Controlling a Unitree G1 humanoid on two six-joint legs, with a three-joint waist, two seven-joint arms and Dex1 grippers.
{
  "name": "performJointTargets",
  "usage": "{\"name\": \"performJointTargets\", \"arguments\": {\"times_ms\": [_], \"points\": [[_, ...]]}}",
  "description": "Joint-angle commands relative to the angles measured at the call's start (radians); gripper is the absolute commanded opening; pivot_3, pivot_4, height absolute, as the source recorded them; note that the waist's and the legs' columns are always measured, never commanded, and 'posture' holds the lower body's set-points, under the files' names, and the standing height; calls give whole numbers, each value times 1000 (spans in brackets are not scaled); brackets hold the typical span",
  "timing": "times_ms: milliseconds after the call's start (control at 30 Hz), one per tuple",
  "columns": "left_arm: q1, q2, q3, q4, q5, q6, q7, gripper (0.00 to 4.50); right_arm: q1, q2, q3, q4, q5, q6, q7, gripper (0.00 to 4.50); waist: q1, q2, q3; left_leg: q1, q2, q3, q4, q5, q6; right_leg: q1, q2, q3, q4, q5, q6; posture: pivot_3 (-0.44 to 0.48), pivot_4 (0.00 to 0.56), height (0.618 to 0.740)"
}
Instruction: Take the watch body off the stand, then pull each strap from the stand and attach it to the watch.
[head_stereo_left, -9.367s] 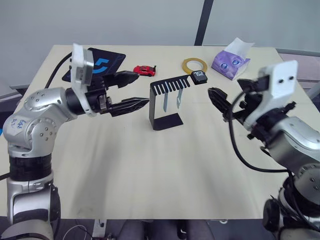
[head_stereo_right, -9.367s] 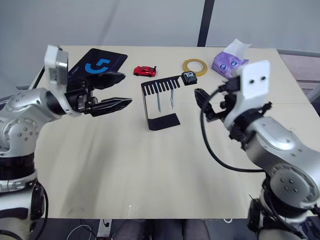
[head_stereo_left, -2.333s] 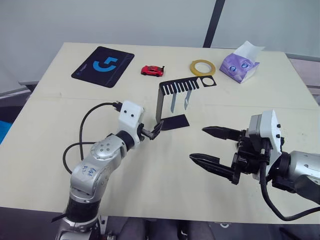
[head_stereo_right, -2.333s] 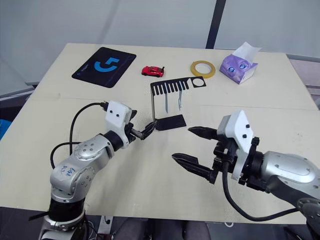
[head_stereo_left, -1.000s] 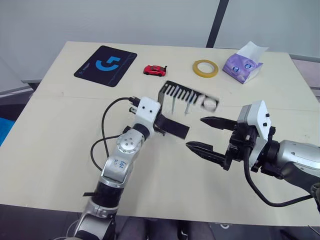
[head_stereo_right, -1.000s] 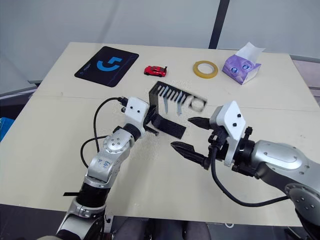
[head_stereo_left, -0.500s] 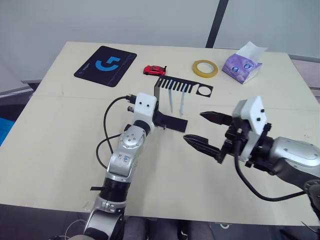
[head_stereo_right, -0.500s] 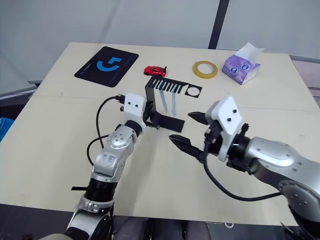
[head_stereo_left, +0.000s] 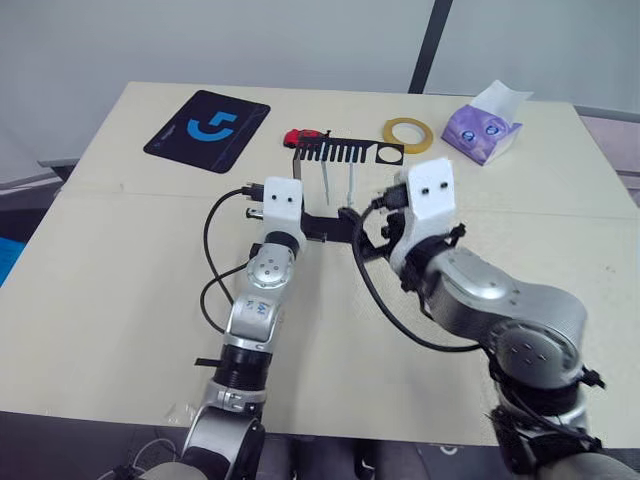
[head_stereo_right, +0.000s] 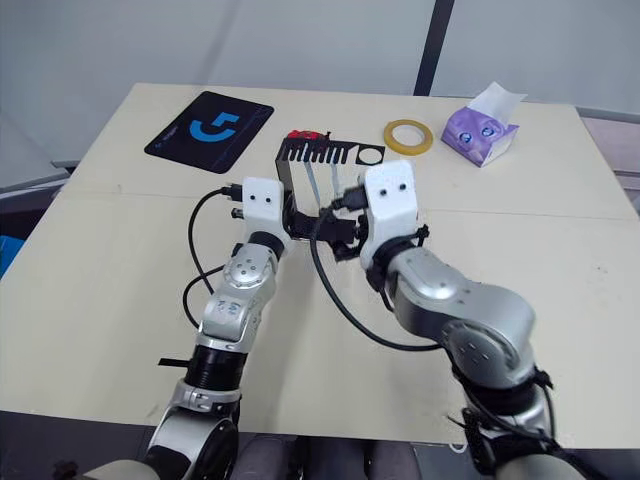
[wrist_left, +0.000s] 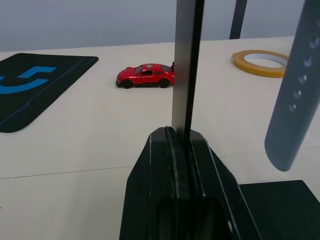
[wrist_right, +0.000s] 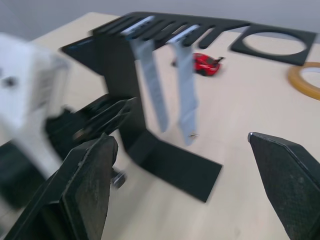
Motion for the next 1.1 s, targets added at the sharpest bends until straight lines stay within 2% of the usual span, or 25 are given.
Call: {"name": "performJointTargets", "arguments": {"times_ms": [33,467,867,967,1033,1100], "points": [[-19,-23,-17,24,15,-11,9,32,-44,63,21,41,-95,-7,-5,4500,0,0,0,0,0,0,0,0,0,0,0,0,0,0,0,0,150,738],[-14,-34,-15,24,30,-15,12,32,-87,217,59,207,-413,-138,76,4500,-4,0,0,-1,0,-1,-1,0,0,0,0,-1,0,0,1,0,150,738],[-10,-41,-22,17,35,-11,11,32,-85,330,54,327,-596,-248,137,4500,-5,0,0,-1,-1,-1,-1,0,0,0,0,-1,-1,0,1,0,150,738],[-11,-41,-21,17,36,-11,10,0,-80,342,47,333,-629,-259,146,3674,-5,0,0,-1,-1,-1,-1,0,0,-1,0,-1,-1,0,1,0,150,738],[-13,-40,-19,18,36,-12,10,0,-77,346,45,330,-643,-255,158,2788,-5,0,0,-1,-1,-1,-1,0,0,0,0,-1,-1,0,1,0,150,738],[-13,-40,-18,19,37,-12,10,0,-70,351,46,318,-651,-241,175,2788,-5,0,0,-1,-1,-1,-1,0,0,-1,0,-1,-1,0,1,0,150,738]]}}
